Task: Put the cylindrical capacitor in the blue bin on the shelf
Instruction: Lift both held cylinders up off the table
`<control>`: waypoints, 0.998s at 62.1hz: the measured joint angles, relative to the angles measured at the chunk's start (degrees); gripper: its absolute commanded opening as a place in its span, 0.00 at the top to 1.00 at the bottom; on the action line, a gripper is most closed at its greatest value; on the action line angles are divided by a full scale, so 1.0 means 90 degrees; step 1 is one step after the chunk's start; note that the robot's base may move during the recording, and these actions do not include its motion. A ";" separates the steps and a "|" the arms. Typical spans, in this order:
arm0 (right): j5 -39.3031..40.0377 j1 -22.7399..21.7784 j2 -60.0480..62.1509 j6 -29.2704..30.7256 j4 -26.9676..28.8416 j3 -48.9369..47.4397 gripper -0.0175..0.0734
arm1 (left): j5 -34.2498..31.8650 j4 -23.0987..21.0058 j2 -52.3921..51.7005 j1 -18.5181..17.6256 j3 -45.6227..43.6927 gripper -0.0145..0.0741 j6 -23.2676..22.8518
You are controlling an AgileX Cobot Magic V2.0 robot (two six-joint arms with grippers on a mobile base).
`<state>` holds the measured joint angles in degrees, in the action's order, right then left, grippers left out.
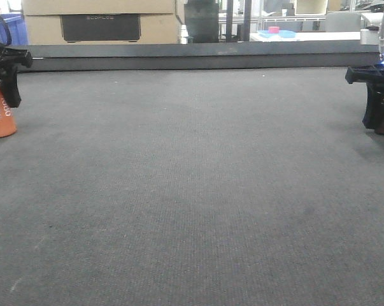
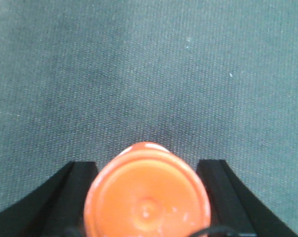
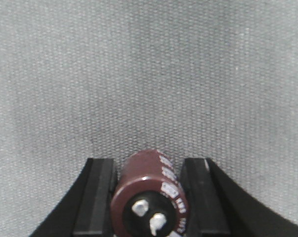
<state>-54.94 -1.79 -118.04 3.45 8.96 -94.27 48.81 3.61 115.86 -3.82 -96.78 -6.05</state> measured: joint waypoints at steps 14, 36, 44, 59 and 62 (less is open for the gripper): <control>0.0200 0.0067 0.0547 0.0000 0.0000 0.0000 0.99 | 0.0524 0.0000 -0.0012 -0.0012 -0.0809 0.96 0.0000; 0.0943 0.0361 0.1586 0.0000 0.0000 0.0076 0.99 | 0.0536 -0.0087 -0.0675 -0.0448 -0.0951 0.96 0.0602; 0.1529 0.0361 0.1997 0.0000 0.0000 0.0555 0.99 | 0.0060 -0.0401 -0.1036 -0.0475 -0.0730 0.96 0.0672; 0.3054 0.0361 0.2976 0.0000 -0.0028 0.2177 0.99 | -0.1422 -0.0835 -0.2042 -0.0475 0.0617 0.96 0.0672; 0.3362 0.0361 0.3209 0.0000 -0.0028 0.2473 0.99 | -0.1714 -0.0864 -0.2279 -0.0475 0.0966 0.96 0.0672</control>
<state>-24.68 1.46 -89.16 3.45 8.70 -72.01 33.38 -4.16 95.35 -8.10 -88.09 0.00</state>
